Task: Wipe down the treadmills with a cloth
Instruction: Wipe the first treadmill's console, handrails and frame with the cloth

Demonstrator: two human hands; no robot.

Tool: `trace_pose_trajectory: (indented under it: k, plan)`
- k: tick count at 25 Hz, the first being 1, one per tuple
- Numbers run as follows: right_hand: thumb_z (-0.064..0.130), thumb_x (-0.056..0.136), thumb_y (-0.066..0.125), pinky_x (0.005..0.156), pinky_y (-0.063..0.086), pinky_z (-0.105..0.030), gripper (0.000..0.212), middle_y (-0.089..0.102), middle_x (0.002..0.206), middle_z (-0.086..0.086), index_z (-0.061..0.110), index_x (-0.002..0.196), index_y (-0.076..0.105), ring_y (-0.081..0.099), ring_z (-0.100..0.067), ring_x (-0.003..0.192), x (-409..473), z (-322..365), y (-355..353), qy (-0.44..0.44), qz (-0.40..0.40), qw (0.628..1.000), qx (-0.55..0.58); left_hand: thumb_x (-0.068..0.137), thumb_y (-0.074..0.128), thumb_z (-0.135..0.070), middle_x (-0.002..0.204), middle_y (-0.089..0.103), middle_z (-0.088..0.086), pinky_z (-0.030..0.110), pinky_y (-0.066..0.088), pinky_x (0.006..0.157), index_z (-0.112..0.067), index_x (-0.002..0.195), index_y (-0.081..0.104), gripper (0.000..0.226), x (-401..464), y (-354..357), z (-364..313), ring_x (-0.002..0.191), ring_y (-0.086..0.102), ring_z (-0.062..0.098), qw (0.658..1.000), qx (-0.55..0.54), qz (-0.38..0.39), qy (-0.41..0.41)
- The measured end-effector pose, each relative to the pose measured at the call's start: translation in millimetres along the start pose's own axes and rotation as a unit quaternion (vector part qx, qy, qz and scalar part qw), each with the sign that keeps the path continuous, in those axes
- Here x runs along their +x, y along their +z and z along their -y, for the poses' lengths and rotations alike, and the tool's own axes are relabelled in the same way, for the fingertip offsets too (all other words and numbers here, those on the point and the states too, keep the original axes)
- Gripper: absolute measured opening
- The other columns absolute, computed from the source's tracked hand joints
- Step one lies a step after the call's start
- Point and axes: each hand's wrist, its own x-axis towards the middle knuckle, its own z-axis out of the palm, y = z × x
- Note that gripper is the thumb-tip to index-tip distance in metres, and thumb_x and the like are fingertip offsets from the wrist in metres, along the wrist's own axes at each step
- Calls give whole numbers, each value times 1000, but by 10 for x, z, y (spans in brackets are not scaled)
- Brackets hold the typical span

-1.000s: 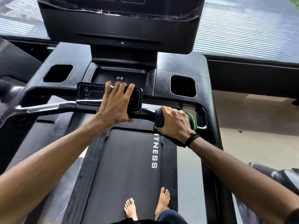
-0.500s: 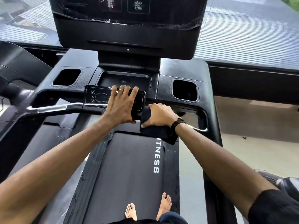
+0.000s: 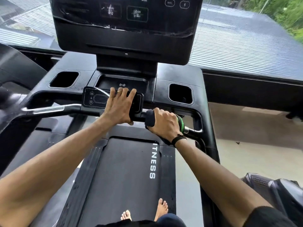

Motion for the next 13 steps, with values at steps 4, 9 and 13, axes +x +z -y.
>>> trace_pose_trajectory:
  k: [4,9,13]
  plan:
    - [69,58,76,80,48,-39,60,71,104,-4,26,97,59,65,-30,98,172,-212,-223,27,147,987,59,38,84,-72,130,43,9,45,21,108,-17,145,22,136,-17,-18,-5,124,42,28,1000,-7,3,-3]
    - [65,67,67,69,44,-36,56,70,93,-2,20,98,55,67,-29,86,-165,-193,-3,18,-31,999,-1,36,83,-74,129,43,8,46,21,106,-17,145,24,136,-12,30,43,123,43,28,1000,-19,-9,6]
    - [76,52,74,78,48,-36,69,71,101,1,26,98,61,65,-28,97,20,-414,-271,51,173,981,75,36,83,-75,128,43,8,45,21,105,-18,145,24,136,-25,39,55,122,43,27,999,-28,-14,10]
